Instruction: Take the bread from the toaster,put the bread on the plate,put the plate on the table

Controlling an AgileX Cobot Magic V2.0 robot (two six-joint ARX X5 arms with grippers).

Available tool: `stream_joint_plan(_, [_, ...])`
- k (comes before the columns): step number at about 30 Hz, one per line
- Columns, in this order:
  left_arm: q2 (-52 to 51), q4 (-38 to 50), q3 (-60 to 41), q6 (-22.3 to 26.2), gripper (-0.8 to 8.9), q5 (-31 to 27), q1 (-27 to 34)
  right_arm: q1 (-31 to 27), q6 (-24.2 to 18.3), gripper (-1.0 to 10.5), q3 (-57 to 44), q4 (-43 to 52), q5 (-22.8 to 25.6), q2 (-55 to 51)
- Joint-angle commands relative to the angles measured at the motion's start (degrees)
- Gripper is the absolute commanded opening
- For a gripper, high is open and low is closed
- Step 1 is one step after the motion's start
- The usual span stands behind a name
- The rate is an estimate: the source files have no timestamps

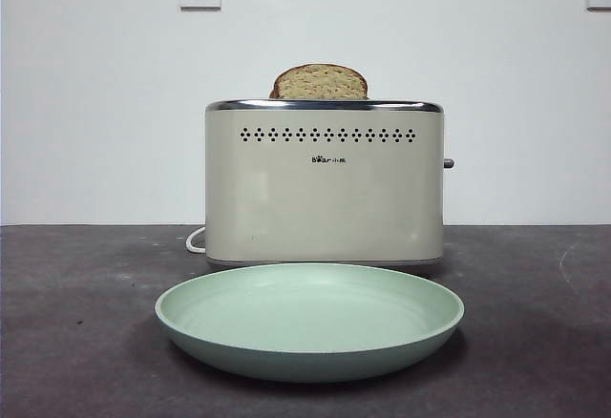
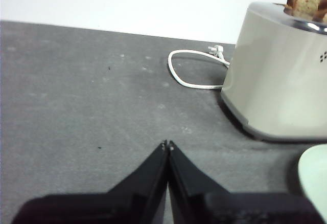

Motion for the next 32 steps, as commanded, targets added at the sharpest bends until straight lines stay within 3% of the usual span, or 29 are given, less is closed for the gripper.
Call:
stream_joint_plan(1, [-0.11, -0.57, 2.1, -2.99, -0.08, 1.25, 0.15, -0.04, 4.37, -0.1, 1.33, -0.68, -4.11, 0.42])
stream_joint_plan(8, [0.7, -5.88, 9.77, -5.66, -0.08, 2.16, 0.13, 0.11, 5.01, -0.1, 9.81, -2.86, -9.25, 6.1])
stream_joint_plan(13, [3.91, -10.56, 16.9, -6.12, -0.08, 8.85, 0.15, 0.13, 3.41, -0.1, 19.5, -9.25, -16.63, 15.08])
stream_joint_plan(21, [14.51, -21.0, 32.33, -3.48, -0.08, 17.2, 0.13, 0.2, -7.76, -0.1, 36.44, -24.87, -27.19, 29.88])
stream_joint_plan(24, [19.23, -25.38, 38.12, -1.25, -0.08, 20.37, 0.13, 0.24, -10.99, -0.1, 42.51, -30.03, -28.79, 33.59])
stream_joint_plan(32, [27.12, -36.46, 48.57, 5.66, -0.08, 21.77, 0.13, 0.42, -18.16, -0.1, 56.13, -42.71, -30.25, 39.93])
